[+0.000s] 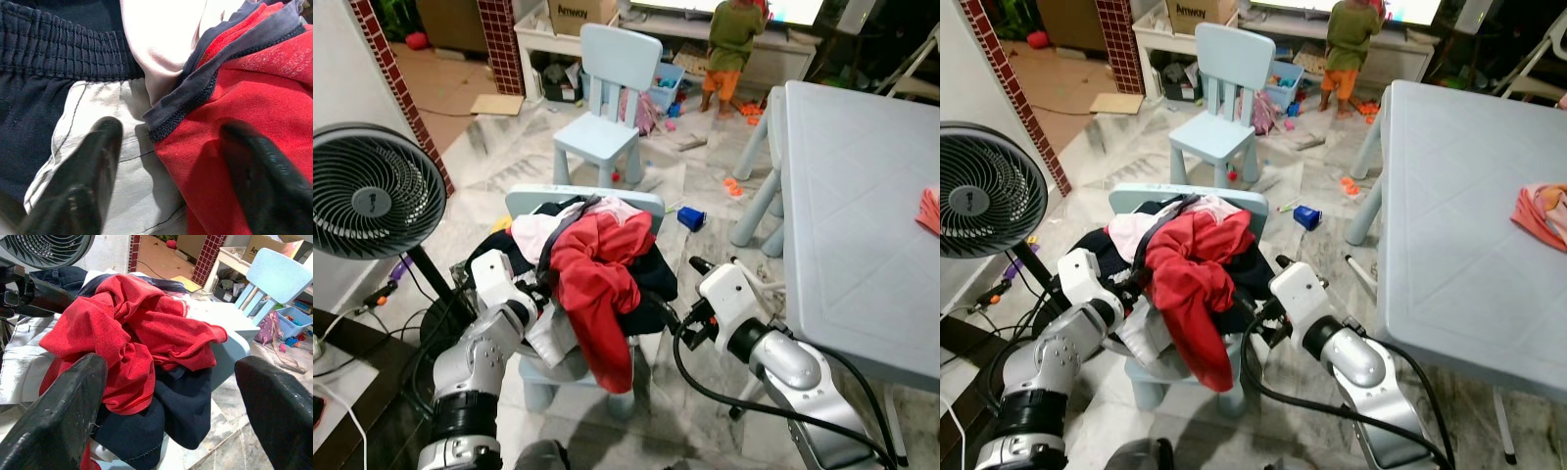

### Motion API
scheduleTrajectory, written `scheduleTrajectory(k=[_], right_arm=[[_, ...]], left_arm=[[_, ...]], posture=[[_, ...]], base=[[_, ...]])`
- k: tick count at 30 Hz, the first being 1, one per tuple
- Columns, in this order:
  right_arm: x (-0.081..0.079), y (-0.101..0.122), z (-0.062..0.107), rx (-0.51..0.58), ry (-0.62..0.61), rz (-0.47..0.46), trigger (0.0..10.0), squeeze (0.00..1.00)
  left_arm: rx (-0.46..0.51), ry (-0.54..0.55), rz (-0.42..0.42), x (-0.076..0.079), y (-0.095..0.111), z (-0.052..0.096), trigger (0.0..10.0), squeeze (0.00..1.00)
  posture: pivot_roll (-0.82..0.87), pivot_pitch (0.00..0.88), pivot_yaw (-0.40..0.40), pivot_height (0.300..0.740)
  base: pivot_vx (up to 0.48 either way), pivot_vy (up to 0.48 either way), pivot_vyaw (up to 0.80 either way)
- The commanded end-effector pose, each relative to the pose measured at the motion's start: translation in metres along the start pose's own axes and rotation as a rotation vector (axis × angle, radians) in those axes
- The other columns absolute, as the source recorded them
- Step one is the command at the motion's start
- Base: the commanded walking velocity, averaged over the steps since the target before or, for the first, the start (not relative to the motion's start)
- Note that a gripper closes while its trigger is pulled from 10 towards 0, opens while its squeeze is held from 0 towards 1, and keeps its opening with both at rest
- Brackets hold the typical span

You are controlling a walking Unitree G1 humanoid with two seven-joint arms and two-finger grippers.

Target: Hang hanger

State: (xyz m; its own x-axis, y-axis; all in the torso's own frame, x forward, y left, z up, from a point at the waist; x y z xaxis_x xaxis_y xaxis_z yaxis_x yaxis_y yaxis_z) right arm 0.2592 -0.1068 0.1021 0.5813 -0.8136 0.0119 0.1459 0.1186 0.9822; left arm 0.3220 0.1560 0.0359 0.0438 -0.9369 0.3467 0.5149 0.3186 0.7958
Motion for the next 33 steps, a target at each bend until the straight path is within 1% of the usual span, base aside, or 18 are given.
scheduleTrajectory(k=[1, 3, 4, 5, 8, 10, 11, 12, 13, 17, 22, 33], right_arm=[[0.002, 0.001, -0.001, 0.003, -0.004, 0.008, 10.0, 0.00], [0.002, 0.001, -0.001, 0.001, -0.001, 0.009, 10.0, 0.00], [0.002, 0.002, -0.001, 0.001, 0.001, 0.010, 10.0, 0.00], [0.002, 0.002, -0.001, 0.001, 0.002, 0.012, 10.0, 0.00], [0.001, 0.002, 0.000, 0.001, 0.005, 0.012, 10.0, 0.00], [0.000, 0.002, 0.000, -0.001, 0.008, 0.012, 10.0, 0.00], [0.000, 0.002, 0.000, -0.002, 0.012, 0.010, 10.0, 0.00], [-0.001, 0.002, 0.000, -0.003, 0.014, 0.009, 10.0, 0.00], [-0.001, 0.001, 0.000, -0.007, 0.020, 0.005, 10.0, 0.00], [-0.007, -0.001, 0.002, -0.025, 0.063, -0.009, 10.0, 0.00], [-0.008, -0.003, 0.004, -0.036, 0.072, -0.006, 10.0, 0.00], [-0.009, -0.005, 0.002, -0.043, 0.086, -0.002, 10.0, 0.00]], left_arm=[[-0.003, -0.019, -0.015, 0.005, 0.001, -0.003, 10.0, 1.00], [-0.024, -0.026, -0.020, 0.007, -0.003, -0.005, 10.0, 1.00], [-0.033, -0.026, -0.018, 0.008, -0.004, -0.006, 10.0, 0.69], [-0.050, -0.028, -0.008, 0.008, -0.007, -0.008, 10.0, 0.00], [-0.062, -0.025, 0.009, 0.007, -0.009, -0.011, 10.0, 0.00], [-0.049, -0.027, 0.033, 0.007, -0.007, -0.014, 10.0, 0.00], [-0.048, -0.032, 0.036, 0.008, -0.007, -0.015, 2.6, 0.00], [-0.049, -0.035, 0.037, 0.008, -0.006, -0.016, 2.6, 0.00], [-0.048, -0.036, 0.039, 0.009, -0.006, -0.017, 0.0, 0.00], [-0.041, -0.055, 0.039, 0.012, -0.003, -0.019, 0.0, 0.00], [-0.038, -0.049, 0.050, 0.013, -0.003, -0.021, 0.0, 0.00], [-0.012, -0.027, 0.053, 0.007, -0.002, -0.023, 0.0, 0.00]], posture=[[-0.05, 0.051, -0.031, 0.740], [-0.05, 0.053, -0.030, 0.740], [-0.05, 0.053, -0.030, 0.740], [-0.05, 0.053, -0.030, 0.740], [-0.05, 0.055, -0.030, 0.740], [-0.05, 0.057, -0.030, 0.740], [-0.05, 0.057, -0.030, 0.740], [-0.05, 0.057, -0.030, 0.740], [-0.05, 0.057, -0.030, 0.740], [-0.06, 0.058, -0.030, 0.740], [-0.06, 0.060, -0.029, 0.740], [-0.06, 0.057, -0.034, 0.740]], base=[[0.000, 0.000, 0.00], [0.000, 0.000, 0.00], [0.000, 0.000, 0.00], [0.000, 0.000, 0.00], [0.000, 0.000, 0.00], [0.000, 0.000, 0.00], [0.000, 0.000, 0.00], [0.000, 0.000, 0.00], [0.000, 0.000, 0.00], [0.000, 0.000, 0.00], [0.000, 0.000, 0.00], [0.000, 0.000, 0.00]])
Point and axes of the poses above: a point about 5 cm out from each wrist's last joint towards the gripper, its own z axis pointing back from the gripper into the wrist, its own y axis along the axis of the wrist's last joint, x = y × z, the point moved 3 cm from there along -z, pointing out of the wrist towards the gripper, and after that the axes turned 12 degrees about -z, right-handed, at the moved point
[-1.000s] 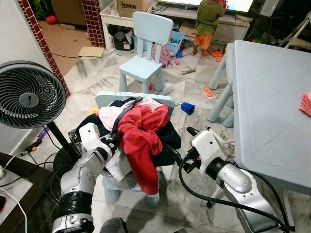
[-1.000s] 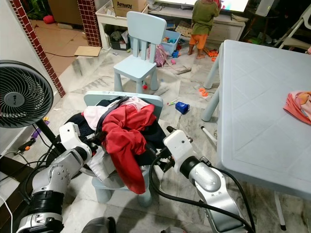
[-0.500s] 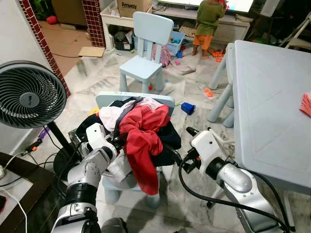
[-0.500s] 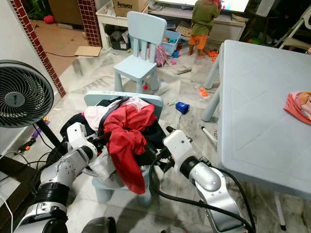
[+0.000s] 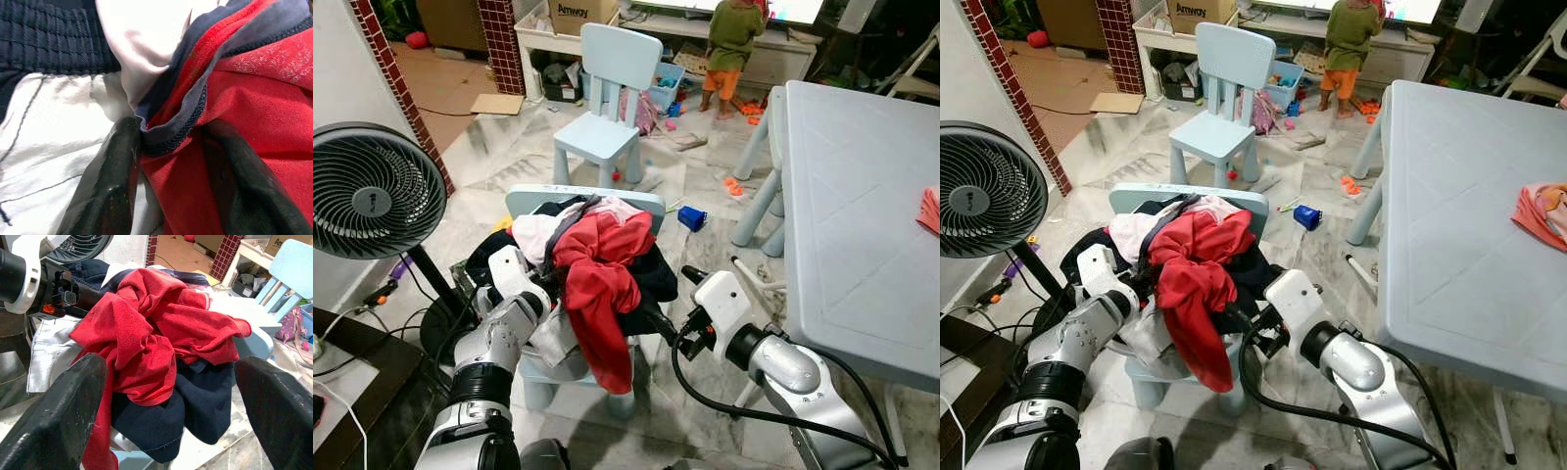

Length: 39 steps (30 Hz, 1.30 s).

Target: Hang hanger

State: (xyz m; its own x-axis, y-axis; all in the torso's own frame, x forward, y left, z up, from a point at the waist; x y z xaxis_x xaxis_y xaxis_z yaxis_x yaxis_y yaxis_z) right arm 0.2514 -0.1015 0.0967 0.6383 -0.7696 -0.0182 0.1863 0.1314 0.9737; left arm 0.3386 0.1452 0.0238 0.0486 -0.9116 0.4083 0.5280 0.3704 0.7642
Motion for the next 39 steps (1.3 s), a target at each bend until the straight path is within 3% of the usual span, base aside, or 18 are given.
scheduleTrajectory(k=[1, 11, 17, 20, 23, 26, 29, 30, 31, 32, 33, 34, 39], right_arm=[[0.000, 0.001, 0.000, -0.004, 0.010, 0.013, 10.0, 0.00], [0.000, 0.001, 0.000, -0.004, 0.009, 0.018, 10.0, 0.00], [0.000, 0.001, -0.001, -0.002, 0.005, 0.021, 10.0, 0.00], [0.001, 0.001, -0.002, 0.001, 0.000, 0.021, 10.0, 0.00], [0.001, 0.001, -0.002, 0.002, -0.002, 0.021, 10.0, 0.00], [0.001, 0.001, -0.004, 0.005, -0.005, 0.020, 10.0, 0.00], [0.001, 0.001, -0.005, 0.008, -0.006, 0.020, 10.0, 0.00], [0.001, 0.001, -0.005, 0.010, -0.008, 0.019, 10.0, 0.00], [0.001, 0.001, -0.006, 0.011, -0.011, 0.019, 10.0, 0.00], [0.001, 0.001, -0.006, 0.011, -0.011, 0.019, 10.0, 0.00], [0.001, 0.001, -0.006, 0.012, -0.012, 0.019, 10.0, 0.00], [0.001, 0.002, -0.006, 0.013, -0.014, 0.019, 10.0, 0.00], [0.002, 0.001, -0.007, 0.013, -0.018, 0.022, 10.0, 0.00]], left_arm=[[0.011, 0.005, -0.004, -0.001, 0.003, -0.001, 0.0, 0.00], [0.037, 0.016, -0.017, -0.003, 0.006, -0.002, 0.0, 0.00], [0.099, 0.076, -0.100, -0.011, 0.017, 0.000, 0.0, 0.00], [0.168, 0.137, -0.303, -0.018, 0.032, 0.004, 0.0, 0.00], [0.209, 0.149, -0.376, -0.016, 0.041, 0.006, 0.0, 0.00], [0.290, 0.149, -0.554, -0.006, 0.056, 0.010, 0.0, 0.00], [0.326, 0.115, -0.697, 0.004, 0.058, 0.012, 0.0, 0.00], [0.341, 0.081, -0.825, 0.012, 0.053, 0.015, 0.0, 0.00], [0.346, 0.049, -0.901, 0.017, 0.050, 0.016, 0.0, 0.00], [0.346, 0.049, -0.901, 0.017, 0.050, 0.016, 0.0, 0.00], [0.339, 0.010, -0.961, 0.021, 0.044, 0.016, 0.0, 0.00], [0.306, -0.056, -1.034, 0.027, 0.033, 0.016, 0.0, 0.00], [0.141, -0.219, -1.180, 0.033, -0.006, 0.014, 0.0, 0.00]], posture=[[-0.06, 0.057, -0.034, 0.740], [-0.06, 0.057, -0.034, 0.740], [-0.05, 0.055, -0.033, 0.740], [-0.05, 0.054, -0.033, 0.740], [-0.05, 0.053, -0.031, 0.740], [-0.04, 0.052, -0.031, 0.740], [-0.04, 0.051, -0.028, 0.740], [-0.04, 0.050, -0.025, 0.740], [-0.04, 0.050, -0.024, 0.740], [-0.04, 0.050, -0.024, 0.740], [-0.04, 0.050, -0.024, 0.740], [-0.04, 0.049, -0.023, 0.740], [-0.04, 0.048, -0.024, 0.740]], base=[[0.000, 0.000, 0.00], [0.000, 0.000, 0.00], [0.000, 0.000, 0.00], [0.000, 0.000, 0.00], [0.000, 0.000, 0.00], [0.000, 0.000, 0.00], [0.000, 0.000, 0.00], [0.000, 0.000, 0.00], [0.000, 0.000, 0.00], [0.000, 0.000, 0.00], [0.000, 0.000, 0.00], [0.000, 0.000, 0.00], [0.000, 0.000, 0.00]])
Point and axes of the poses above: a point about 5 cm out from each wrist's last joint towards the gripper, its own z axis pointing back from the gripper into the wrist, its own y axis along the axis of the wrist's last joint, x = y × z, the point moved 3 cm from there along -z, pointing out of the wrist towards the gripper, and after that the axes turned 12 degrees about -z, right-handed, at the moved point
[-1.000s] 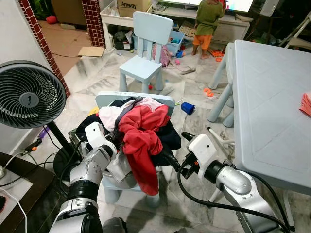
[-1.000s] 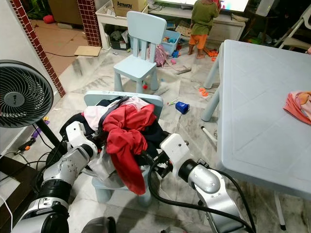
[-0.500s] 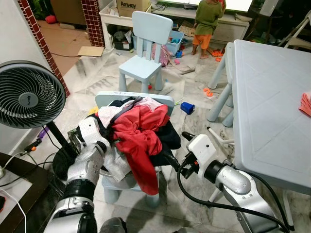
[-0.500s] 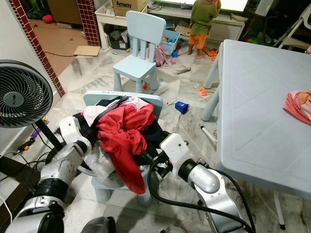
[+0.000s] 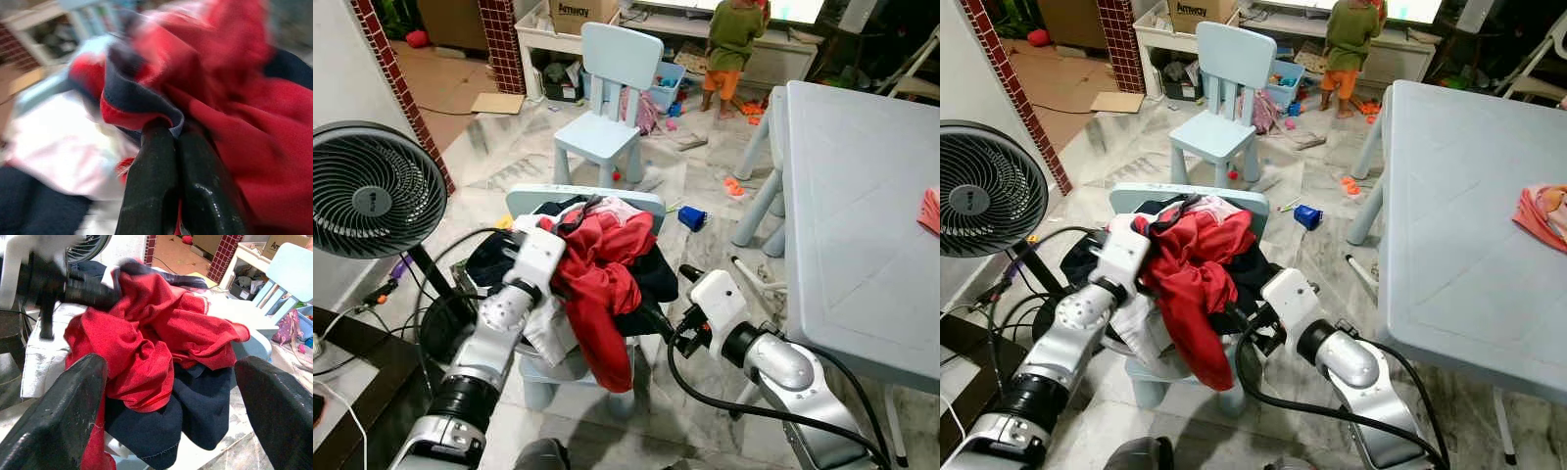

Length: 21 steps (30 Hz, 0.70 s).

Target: Hang hanger

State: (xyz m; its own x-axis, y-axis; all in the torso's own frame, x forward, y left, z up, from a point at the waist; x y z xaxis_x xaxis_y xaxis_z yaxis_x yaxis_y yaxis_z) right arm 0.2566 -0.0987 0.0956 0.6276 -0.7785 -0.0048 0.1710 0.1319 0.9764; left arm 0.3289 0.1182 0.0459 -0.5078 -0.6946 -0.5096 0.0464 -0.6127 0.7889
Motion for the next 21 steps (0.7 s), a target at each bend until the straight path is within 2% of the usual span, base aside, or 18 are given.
scheduleTrajectory(k=[1, 2, 3, 4, 5, 6, 7, 8, 12, 15, 17, 21], right_arm=[[0.001, 0.001, -0.001, 0.002, -0.001, 0.012, 10.0, 0.00], [0.001, 0.001, -0.001, 0.002, -0.002, 0.013, 10.0, 0.00], [0.001, 0.001, -0.001, 0.002, -0.002, 0.014, 10.0, 0.00], [0.001, 0.001, -0.001, 0.002, -0.003, 0.014, 10.0, 0.00], [0.001, 0.001, -0.001, 0.002, -0.004, 0.014, 10.0, 0.00], [0.002, 0.001, -0.001, 0.002, -0.006, 0.013, 10.0, 0.00], [0.002, 0.001, -0.001, 0.002, -0.007, 0.013, 10.0, 0.00], [0.002, 0.001, -0.001, 0.001, -0.008, 0.013, 10.0, 0.00], [0.001, 0.000, -0.001, 0.000, -0.004, 0.014, 10.0, 0.00], [0.001, 0.000, -0.003, 0.000, -0.001, 0.015, 10.0, 0.00], [0.001, 0.000, -0.003, 0.000, -0.001, 0.016, 10.0, 0.00], [0.001, -0.001, -0.003, 0.000, -0.001, 0.016, 10.0, 0.00]], left_arm=[[-0.035, -0.049, -0.028, 0.007, -0.005, -0.001, 0.0, 0.00], [-0.040, -0.044, -0.029, 0.007, -0.006, -0.001, 0.0, 0.00], [-0.051, -0.030, -0.041, 0.005, -0.008, -0.002, 4.5, 0.00], [-0.059, -0.021, -0.051, 0.004, -0.009, -0.002, 4.5, 0.00], [-0.068, -0.009, -0.053, 0.002, -0.011, -0.002, 10.0, 0.00], [-0.071, -0.004, -0.026, 0.001, -0.012, -0.001, 10.0, 0.00], [-0.071, 0.006, -0.002, 0.000, -0.012, -0.001, 10.0, 0.44], [-0.071, 0.024, 0.014, -0.003, -0.012, 0.000, 10.0, 1.00], [-0.060, 0.068, 0.012, -0.010, -0.011, 0.003, 10.0, 1.00], [-0.018, 0.203, -0.006, -0.028, -0.003, 0.009, 10.0, 1.00], [-0.011, 0.229, -0.005, -0.031, -0.001, 0.011, 10.0, 1.00], [0.002, 0.294, 0.058, -0.034, 0.001, 0.019, 10.0, 1.00]], posture=[[-0.04, 0.048, -0.024, 0.740], [-0.04, 0.048, -0.024, 0.740], [-0.04, 0.048, -0.024, 0.740], [-0.04, 0.048, -0.026, 0.740], [-0.04, 0.048, -0.026, 0.740], [-0.04, 0.048, -0.026, 0.740], [-0.04, 0.048, -0.026, 0.740], [-0.04, 0.049, -0.028, 0.740], [-0.03, 0.049, -0.030, 0.740], [-0.03, 0.049, -0.030, 0.740], [-0.03, 0.049, -0.030, 0.740], [-0.02, 0.052, -0.030, 0.740]], base=[[0.000, 0.000, 0.00], [0.000, 0.000, 0.00], [0.000, 0.000, 0.00], [0.000, 0.000, 0.00], [0.000, 0.000, 0.00], [0.000, 0.000, 0.00], [0.000, 0.000, 0.00], [0.000, 0.000, 0.00], [0.000, 0.000, 0.00], [0.000, 0.000, 0.00], [0.000, 0.000, 0.00], [0.000, 0.000, 0.00]])
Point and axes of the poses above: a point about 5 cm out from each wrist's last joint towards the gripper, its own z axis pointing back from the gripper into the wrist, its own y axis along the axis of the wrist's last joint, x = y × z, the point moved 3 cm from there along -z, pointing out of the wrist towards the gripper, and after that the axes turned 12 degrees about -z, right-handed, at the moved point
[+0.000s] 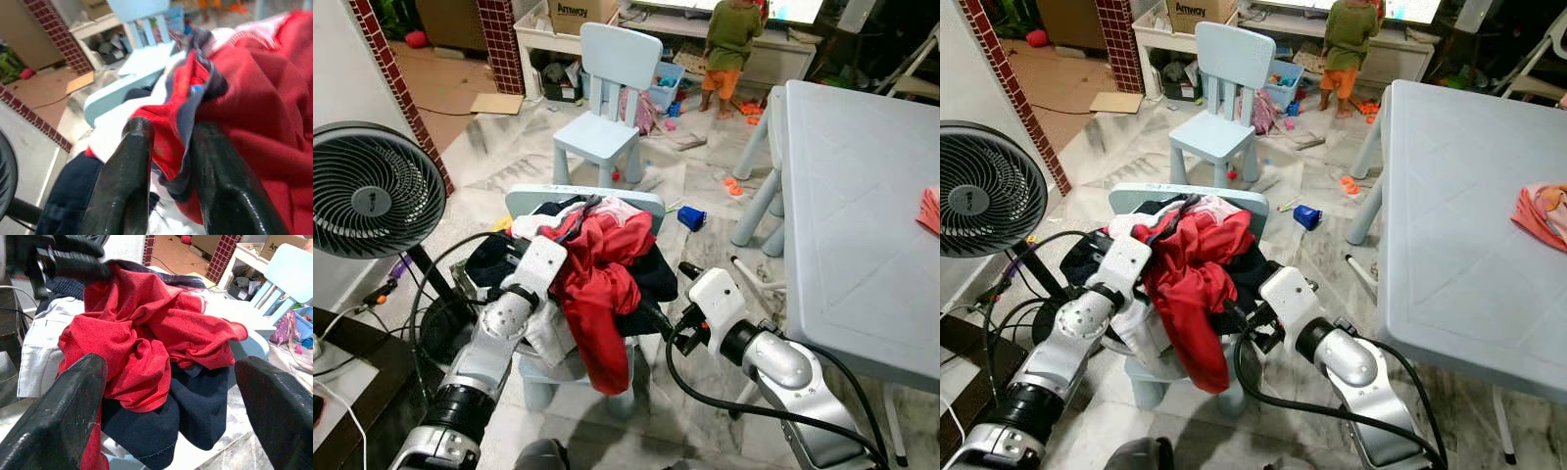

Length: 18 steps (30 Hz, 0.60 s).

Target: Hang hanger

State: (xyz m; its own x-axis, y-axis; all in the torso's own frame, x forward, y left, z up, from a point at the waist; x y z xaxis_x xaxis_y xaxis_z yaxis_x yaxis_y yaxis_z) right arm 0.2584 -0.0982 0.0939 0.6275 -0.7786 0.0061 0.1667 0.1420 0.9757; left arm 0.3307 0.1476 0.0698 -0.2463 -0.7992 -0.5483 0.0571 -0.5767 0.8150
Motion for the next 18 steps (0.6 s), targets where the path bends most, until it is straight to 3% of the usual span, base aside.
scheduleTrajectory(k=[1, 2, 5, 8, 10, 12, 18], right_arm=[[-0.001, 0.000, -0.001, 0.002, 0.003, 0.006, 10.0, 0.00], [-0.001, 0.000, -0.001, 0.002, 0.003, 0.006, 10.0, 0.00], [-0.001, 0.000, -0.001, 0.002, 0.005, 0.009, 10.0, 0.00], [-0.001, 0.000, -0.002, 0.003, 0.007, 0.013, 10.0, 0.00], [-0.001, 0.000, -0.002, 0.002, 0.007, 0.014, 10.0, 0.00], [0.000, 0.000, -0.002, 0.002, 0.007, 0.016, 10.0, 0.00], [-0.001, 0.000, -0.004, 0.003, 0.010, 0.018, 10.0, 0.00]], left_arm=[[-0.026, 0.038, 0.077, -0.001, -0.004, 0.004, 10.0, 0.73], [-0.048, 0.056, 0.111, -0.002, -0.008, 0.006, 10.0, 0.60], [-0.086, 0.072, 0.177, -0.002, -0.015, 0.008, 10.0, 0.64], [-0.148, 0.131, 0.340, -0.008, -0.024, 0.011, 10.0, 0.62], [-0.158, 0.139, 0.365, -0.009, -0.026, 0.013, 10.0, 0.59], [-0.213, 0.155, 0.454, -0.008, -0.034, 0.018, 10.0, 0.00], [-0.224, 0.171, 0.473, -0.009, -0.037, 0.023, 10.0, 0.00]], posture=[[-0.02, 0.052, -0.030, 0.740], [-0.02, 0.052, -0.030, 0.740], [-0.02, 0.052, -0.030, 0.740], [-0.02, 0.048, -0.032, 0.740], [-0.02, 0.048, -0.032, 0.740], [-0.01, 0.046, -0.032, 0.740], [-0.01, 0.048, -0.033, 0.740]], base=[[0.000, 0.000, 0.00], [0.000, 0.000, 0.00], [0.000, 0.000, 0.00], [0.000, 0.000, 0.00], [0.000, 0.000, 0.00], [0.000, 0.000, 0.00], [0.000, 0.000, 0.00]])
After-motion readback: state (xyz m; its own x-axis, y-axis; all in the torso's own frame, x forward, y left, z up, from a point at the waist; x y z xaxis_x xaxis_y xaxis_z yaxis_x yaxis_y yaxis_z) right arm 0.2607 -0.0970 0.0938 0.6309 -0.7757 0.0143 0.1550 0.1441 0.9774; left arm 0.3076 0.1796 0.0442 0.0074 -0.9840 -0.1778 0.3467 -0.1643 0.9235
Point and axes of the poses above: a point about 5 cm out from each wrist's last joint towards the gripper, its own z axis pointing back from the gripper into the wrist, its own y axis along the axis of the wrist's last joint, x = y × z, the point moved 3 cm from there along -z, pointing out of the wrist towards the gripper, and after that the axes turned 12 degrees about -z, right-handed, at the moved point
